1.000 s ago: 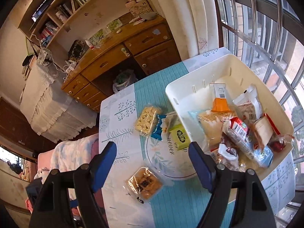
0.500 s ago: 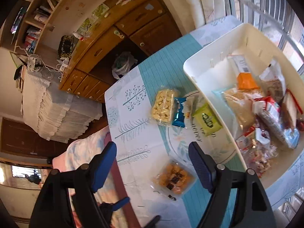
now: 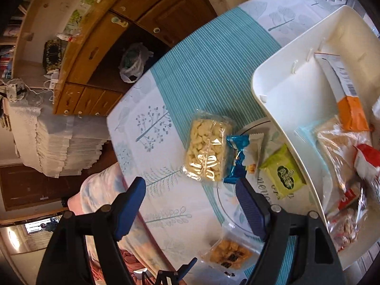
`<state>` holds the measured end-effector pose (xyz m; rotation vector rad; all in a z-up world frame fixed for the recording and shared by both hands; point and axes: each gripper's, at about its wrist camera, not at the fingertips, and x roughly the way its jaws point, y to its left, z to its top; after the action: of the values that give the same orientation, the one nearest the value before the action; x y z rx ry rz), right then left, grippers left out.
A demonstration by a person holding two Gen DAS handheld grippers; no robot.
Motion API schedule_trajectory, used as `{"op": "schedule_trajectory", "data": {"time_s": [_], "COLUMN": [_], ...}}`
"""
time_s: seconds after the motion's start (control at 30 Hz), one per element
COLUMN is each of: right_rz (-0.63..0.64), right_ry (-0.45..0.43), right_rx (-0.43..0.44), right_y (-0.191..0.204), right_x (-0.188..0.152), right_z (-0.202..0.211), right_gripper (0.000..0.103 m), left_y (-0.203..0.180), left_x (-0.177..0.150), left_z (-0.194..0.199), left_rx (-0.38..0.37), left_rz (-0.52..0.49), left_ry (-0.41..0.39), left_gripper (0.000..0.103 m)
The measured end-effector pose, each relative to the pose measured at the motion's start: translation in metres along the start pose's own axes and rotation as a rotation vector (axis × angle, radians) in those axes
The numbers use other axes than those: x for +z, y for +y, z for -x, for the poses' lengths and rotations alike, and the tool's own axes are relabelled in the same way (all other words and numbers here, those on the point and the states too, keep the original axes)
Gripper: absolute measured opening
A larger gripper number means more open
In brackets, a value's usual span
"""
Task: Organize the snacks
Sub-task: 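Grasp the clear cookie pack with the left tool while the right tool grasps the clear cracker bag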
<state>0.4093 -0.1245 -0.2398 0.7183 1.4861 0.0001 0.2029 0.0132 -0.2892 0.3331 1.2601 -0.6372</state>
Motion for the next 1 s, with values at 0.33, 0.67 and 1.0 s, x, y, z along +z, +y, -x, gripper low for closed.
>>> {"op": "schedule_trajectory", "data": {"time_s": [0.33, 0.67, 1.0], "right_rz": [0.029, 0.057, 0.210], "right_ry": [0.104, 0.161, 0.157], "right_rx": [-0.066, -0.151, -0.228], "right_y": [0.000, -0.001, 0.023], "right_x": [0.025, 0.041, 0.044], "right_z": [-0.054, -0.079, -0.090], "right_gripper": [0.057, 0.053, 0.059], "left_y": [-0.004, -0.013, -0.010], "left_x": [0.014, 0.033, 0.046], "left_z": [-0.022, -0.046, -0.048], "left_rx": [-0.021, -0.012, -0.004], "left_rz": [-0.001, 0.022, 0.038], "left_ry": [0.030, 0.140, 0.164], "left_gripper": [0.096, 0.092, 0.085]}}
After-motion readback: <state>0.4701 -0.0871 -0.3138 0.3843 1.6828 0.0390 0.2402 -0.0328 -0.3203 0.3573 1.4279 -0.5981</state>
